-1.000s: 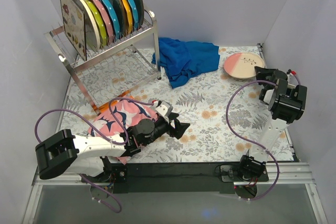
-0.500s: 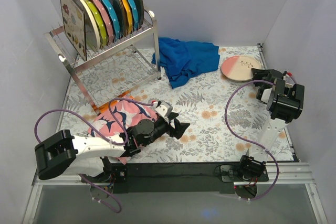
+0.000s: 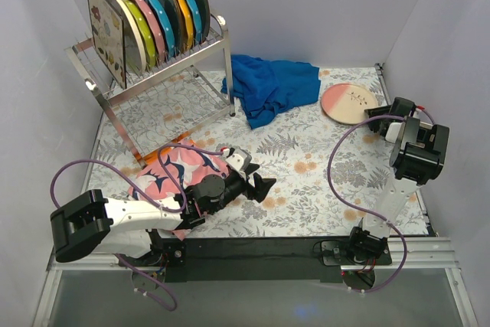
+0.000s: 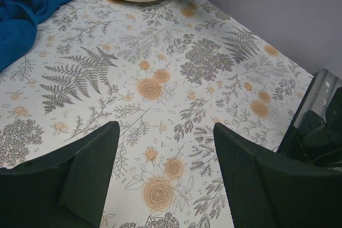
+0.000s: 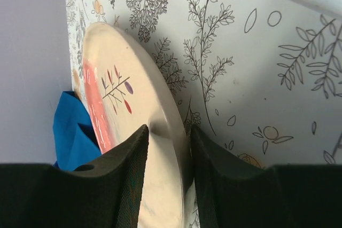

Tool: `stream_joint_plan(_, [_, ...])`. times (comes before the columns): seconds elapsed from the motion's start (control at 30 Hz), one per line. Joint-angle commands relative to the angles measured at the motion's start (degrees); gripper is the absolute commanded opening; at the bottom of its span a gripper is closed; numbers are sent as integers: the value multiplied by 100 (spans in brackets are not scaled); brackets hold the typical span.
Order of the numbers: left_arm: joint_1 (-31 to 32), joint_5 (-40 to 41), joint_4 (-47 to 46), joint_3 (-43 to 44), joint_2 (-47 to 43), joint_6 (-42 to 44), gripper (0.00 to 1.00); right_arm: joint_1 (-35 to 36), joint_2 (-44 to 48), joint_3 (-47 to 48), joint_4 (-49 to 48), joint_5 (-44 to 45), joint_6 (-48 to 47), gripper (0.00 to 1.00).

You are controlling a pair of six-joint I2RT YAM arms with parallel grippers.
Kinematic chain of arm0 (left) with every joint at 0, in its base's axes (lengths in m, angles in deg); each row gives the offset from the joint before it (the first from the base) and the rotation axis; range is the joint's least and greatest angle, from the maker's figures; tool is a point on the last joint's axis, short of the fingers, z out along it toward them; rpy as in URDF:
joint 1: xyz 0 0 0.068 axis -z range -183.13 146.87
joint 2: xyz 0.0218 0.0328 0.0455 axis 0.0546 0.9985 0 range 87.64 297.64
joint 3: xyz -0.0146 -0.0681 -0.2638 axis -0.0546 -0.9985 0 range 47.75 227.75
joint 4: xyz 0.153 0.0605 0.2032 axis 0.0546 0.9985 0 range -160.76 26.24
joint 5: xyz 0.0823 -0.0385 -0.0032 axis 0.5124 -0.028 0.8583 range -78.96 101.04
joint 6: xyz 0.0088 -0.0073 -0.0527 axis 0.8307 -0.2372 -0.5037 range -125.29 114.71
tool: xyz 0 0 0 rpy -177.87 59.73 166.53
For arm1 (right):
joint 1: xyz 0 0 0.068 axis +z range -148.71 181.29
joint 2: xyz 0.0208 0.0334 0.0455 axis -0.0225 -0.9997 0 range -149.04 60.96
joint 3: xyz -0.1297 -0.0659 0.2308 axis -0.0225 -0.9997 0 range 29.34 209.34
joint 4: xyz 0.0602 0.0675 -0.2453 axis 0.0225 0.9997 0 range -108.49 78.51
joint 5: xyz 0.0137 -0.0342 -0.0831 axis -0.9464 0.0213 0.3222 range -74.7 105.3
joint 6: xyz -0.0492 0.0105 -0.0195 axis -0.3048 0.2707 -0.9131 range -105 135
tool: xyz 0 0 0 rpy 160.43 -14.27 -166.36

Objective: Unload the plates from the dish rack
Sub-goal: Place the plate at the center of the board.

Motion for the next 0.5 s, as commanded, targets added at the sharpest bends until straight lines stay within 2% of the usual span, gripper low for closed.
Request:
stream_joint_plan(0.0, [43, 170, 26, 8, -131, 103, 70, -11, 348, 74, 999, 409, -527, 44])
stream_joint_plan(0.47, [104, 363, 44, -10, -193, 190, 70, 67, 427, -252, 1114, 234, -502, 41])
